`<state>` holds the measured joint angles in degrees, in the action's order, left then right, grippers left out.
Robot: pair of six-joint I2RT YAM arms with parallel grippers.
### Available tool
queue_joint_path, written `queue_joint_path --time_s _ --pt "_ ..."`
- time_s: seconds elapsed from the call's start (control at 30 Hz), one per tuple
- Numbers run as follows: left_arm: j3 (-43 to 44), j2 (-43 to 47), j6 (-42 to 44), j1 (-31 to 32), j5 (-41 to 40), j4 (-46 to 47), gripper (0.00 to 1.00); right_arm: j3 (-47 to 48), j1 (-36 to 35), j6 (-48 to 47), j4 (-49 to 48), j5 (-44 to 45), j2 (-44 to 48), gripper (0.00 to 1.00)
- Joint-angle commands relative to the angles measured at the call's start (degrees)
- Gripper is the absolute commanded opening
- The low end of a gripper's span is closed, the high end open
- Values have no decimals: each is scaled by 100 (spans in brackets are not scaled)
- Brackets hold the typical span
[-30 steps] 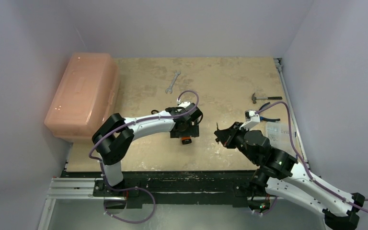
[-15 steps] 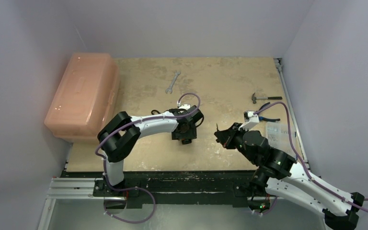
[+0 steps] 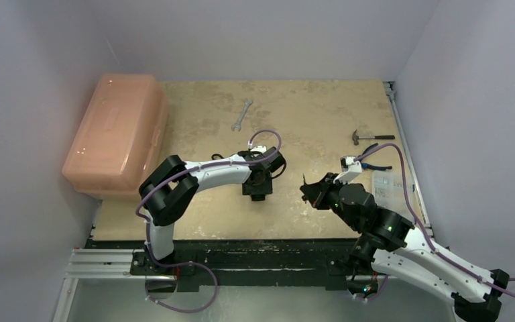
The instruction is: Unlock with the key
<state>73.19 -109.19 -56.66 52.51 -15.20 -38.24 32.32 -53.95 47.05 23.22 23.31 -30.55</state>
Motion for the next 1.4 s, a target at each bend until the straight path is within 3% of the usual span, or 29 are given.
queue_joint_path --time_s 0.0,0.47,0.7,1.03,1.37 --pt "-129 -60 -277 -17 52 619 0 2 -1 -47 1 217 95 0" --pt "-1368 1081 -652 -74 547 3014 0 128 -1 102 354 296 81 0" --pt "-1405 1238 -1043 -85 727 3302 0 -45 -1 183 4 -109 -72 0" --pt "-1878 1750 -1572 -136 783 3736 0 -1127 -1 662 -1517 -1101 -295 0" --pt "-2470 1924 -2114 -187 951 4560 0 -1657 -1 517 -2995 -1862 -1176 0"
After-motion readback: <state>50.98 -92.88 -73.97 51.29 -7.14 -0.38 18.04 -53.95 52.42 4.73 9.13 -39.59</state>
